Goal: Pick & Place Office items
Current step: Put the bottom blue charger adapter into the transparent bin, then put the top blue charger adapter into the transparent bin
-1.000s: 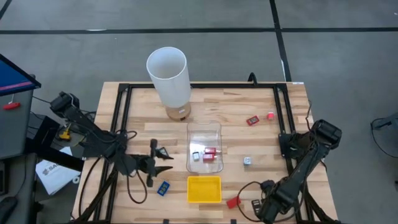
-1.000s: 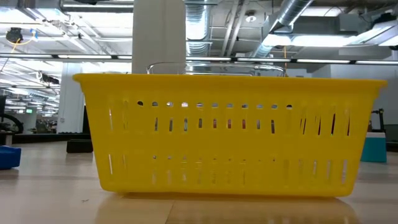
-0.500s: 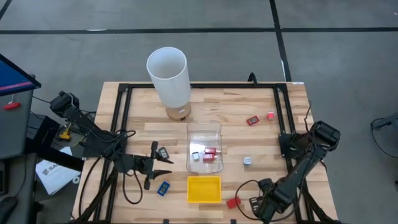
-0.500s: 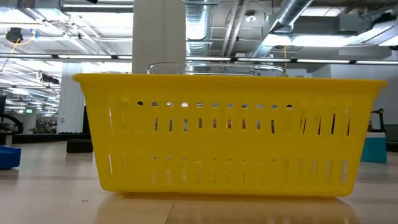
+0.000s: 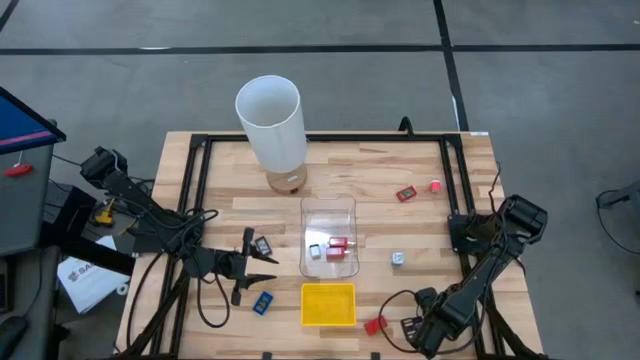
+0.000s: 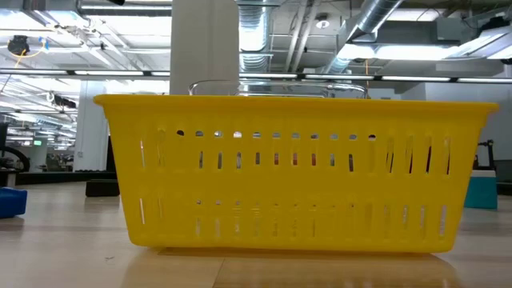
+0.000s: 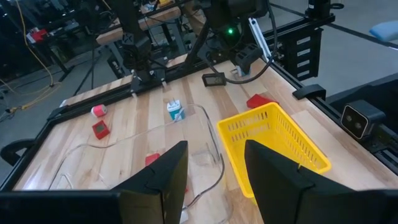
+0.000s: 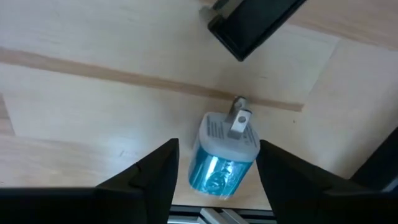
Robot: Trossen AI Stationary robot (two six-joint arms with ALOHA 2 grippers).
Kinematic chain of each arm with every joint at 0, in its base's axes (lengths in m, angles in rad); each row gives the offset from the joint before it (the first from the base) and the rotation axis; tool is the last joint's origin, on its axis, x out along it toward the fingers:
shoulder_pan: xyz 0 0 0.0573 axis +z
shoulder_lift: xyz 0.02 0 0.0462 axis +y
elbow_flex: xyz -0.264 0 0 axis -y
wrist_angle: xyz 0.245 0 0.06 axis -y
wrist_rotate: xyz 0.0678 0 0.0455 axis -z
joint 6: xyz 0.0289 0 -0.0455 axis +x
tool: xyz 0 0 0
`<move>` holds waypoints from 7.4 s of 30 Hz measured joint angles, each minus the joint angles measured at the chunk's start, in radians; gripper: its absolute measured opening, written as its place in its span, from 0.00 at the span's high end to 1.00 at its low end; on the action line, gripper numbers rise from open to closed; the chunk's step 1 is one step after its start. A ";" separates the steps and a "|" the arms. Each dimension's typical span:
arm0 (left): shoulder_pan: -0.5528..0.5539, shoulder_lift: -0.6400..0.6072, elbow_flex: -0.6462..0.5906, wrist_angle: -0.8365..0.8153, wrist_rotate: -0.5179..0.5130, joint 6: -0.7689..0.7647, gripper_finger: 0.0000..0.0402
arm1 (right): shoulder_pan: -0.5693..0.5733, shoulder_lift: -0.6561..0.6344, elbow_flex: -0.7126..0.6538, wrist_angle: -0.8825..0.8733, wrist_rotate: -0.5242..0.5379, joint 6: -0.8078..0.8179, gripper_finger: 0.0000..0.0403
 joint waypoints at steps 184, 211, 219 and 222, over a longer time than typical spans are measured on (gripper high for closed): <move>0.002 -0.269 -0.510 0.536 -0.004 -0.127 0.62 | -1.600 0.162 0.180 -0.179 0.291 -2.853 0.69; 0.002 -0.269 -0.510 0.524 -0.004 -0.158 0.62 | -0.954 -0.469 0.175 -0.424 0.231 -2.056 0.69; 0.002 -0.269 -0.510 0.524 -0.004 -0.154 0.62 | -0.798 -0.448 0.176 -0.063 0.281 -1.963 0.69; 0.002 -0.269 -0.510 0.525 -0.004 -0.154 0.62 | -0.810 -0.377 0.175 -0.007 0.261 -2.011 0.69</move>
